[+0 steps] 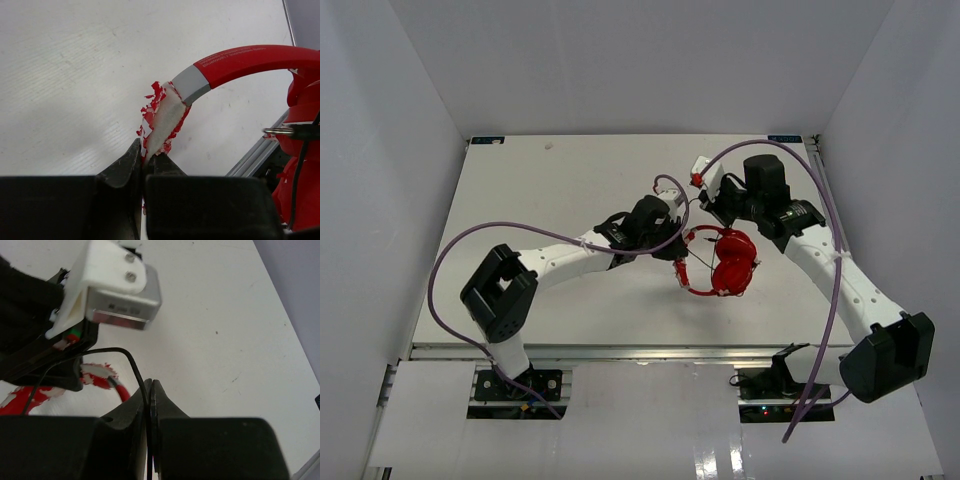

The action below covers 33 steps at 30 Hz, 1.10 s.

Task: Wrap the headphones

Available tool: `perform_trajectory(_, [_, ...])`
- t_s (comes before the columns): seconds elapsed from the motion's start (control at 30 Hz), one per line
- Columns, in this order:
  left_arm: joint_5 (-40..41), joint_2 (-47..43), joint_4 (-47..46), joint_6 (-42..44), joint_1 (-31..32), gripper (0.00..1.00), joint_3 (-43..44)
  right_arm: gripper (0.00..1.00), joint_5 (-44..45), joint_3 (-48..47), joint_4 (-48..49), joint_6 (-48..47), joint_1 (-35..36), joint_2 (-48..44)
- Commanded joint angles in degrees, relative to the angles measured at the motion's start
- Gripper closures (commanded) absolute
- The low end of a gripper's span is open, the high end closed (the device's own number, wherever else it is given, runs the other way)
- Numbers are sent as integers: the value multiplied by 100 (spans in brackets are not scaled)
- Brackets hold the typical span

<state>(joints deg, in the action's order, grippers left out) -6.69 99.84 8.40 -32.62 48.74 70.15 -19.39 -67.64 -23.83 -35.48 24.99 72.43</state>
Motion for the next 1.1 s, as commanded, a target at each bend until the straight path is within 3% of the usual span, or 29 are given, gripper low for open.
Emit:
perform_trajectory(0.0, [468, -76, -47, -568, -107, 100, 538, 92, -327, 52, -37, 8, 118, -294])
perform_trajectory(0.17, [1029, 205, 428, -633, -105, 100, 994, 92, -323, -41, -58, 40, 294, -226])
perform_trajectory(0.33, [986, 411, 478, -588, -110, 100, 1067, 92, -574, -357, -34, 300, 332, -11])
perform_trajectory(0.73, [-544, -182, -1325, 196, 48, 100, -32, 92, 570, -838, 405, 518, 185, 799])
perform_trajectory(1.07, [-1531, -1039, -2411, 425, 57, 100, -1061, 92, 861, -864, 718, 559, -870, 1010])
